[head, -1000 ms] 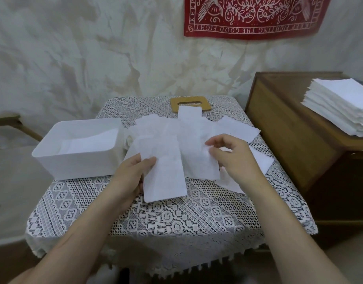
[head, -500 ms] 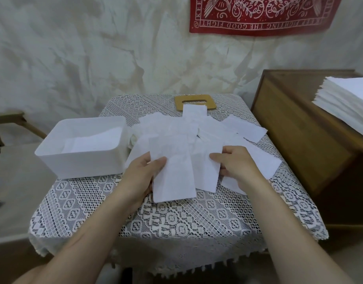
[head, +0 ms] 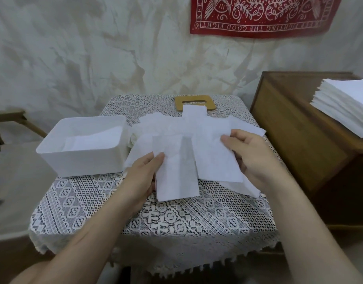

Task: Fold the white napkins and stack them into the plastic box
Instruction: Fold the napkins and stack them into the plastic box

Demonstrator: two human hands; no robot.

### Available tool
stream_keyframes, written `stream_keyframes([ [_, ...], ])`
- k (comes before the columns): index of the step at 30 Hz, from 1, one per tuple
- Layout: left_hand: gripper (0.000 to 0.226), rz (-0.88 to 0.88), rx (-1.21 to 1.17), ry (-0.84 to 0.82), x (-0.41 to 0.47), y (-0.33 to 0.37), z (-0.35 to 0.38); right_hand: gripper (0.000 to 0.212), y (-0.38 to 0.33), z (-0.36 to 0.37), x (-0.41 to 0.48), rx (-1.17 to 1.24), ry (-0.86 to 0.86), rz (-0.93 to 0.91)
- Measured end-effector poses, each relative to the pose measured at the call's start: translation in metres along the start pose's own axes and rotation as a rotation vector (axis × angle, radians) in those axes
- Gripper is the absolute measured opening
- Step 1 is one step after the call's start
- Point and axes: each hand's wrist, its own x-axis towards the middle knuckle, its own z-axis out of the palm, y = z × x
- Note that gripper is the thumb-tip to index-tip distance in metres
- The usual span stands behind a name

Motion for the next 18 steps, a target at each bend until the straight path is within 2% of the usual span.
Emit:
stream_keyframes([
  [4, 0.027, 0.005, -0.002, -0.046, -0.003, -0.002, 0.007, 0.009, 0.014, 0.027, 0.0, 0.0, -0.027, 0.034],
  [7, 0.031, 0.013, 0.006, -0.05, -0.004, -0.001, 0.011, 0.011, 0.028, 0.044, 0.003, -0.093, -0.013, -0.007],
  [18, 0.044, -0.001, -0.075, -0.034, -0.001, -0.002, 0.012, 0.013, 0.04, 0.051, 0.008, -0.149, 0.07, -0.049],
])
